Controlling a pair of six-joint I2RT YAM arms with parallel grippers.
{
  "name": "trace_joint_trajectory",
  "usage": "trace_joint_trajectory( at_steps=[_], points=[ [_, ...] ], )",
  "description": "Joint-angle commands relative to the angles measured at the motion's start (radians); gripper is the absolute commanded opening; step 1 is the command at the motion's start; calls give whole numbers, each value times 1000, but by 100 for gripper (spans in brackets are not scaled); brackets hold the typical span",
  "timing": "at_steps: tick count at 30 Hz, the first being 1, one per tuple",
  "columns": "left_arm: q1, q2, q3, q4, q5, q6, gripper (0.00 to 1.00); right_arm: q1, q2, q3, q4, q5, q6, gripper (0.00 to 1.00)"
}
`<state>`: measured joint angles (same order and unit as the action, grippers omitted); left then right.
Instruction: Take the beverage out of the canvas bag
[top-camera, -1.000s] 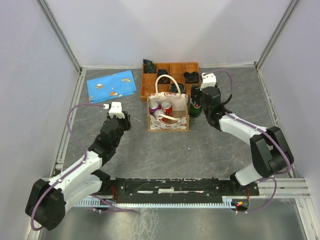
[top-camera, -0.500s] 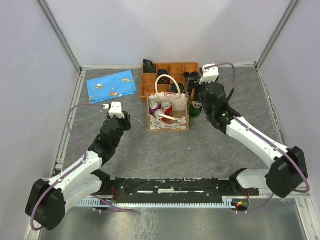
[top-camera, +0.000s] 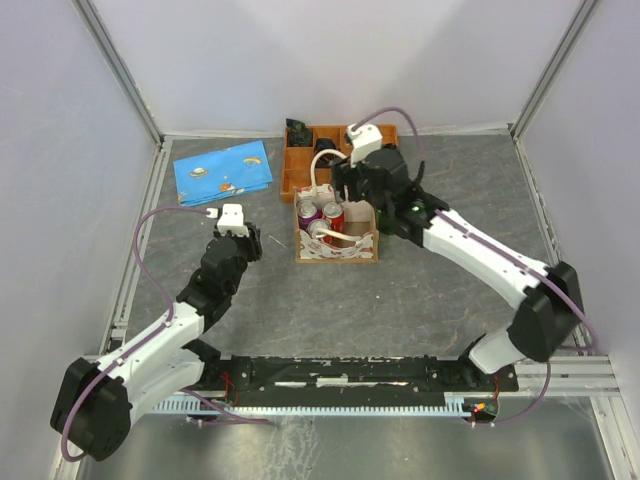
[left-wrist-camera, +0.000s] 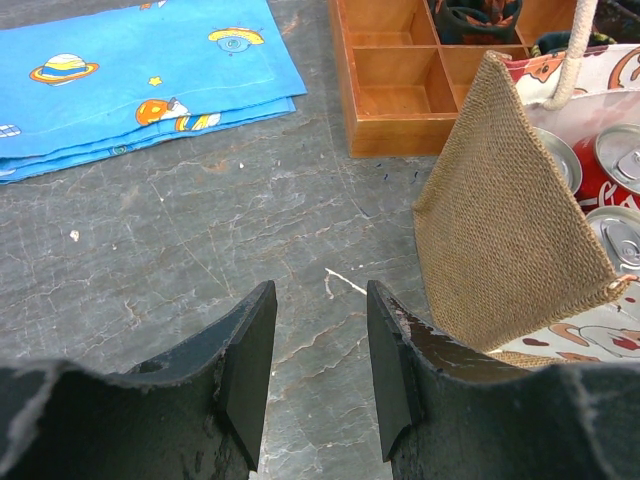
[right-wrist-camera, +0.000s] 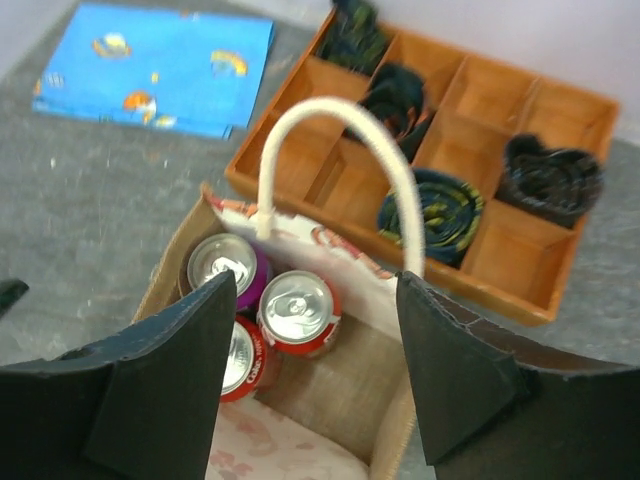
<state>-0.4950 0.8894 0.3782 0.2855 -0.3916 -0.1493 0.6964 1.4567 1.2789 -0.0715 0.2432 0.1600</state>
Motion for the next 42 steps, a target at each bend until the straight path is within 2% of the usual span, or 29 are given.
trace_joint_trajectory(
  at_steps=[1,11,17,25,42],
  points=[
    [0,-27,-2,29,-44,-28,49,20,118,90,-118,-64,30,71],
    [1,-111,-75,29,-138,-21,50,24,293,189,-197,-102,57,70],
    [10,-122,-84,34,-145,-23,53,24,347,197,-208,-112,71,73],
    [51,-72,-76,42,-78,-53,54,23,399,192,-221,-96,82,76],
    [53,-57,-73,47,-37,-65,54,24,512,233,-242,16,71,79]
  ],
)
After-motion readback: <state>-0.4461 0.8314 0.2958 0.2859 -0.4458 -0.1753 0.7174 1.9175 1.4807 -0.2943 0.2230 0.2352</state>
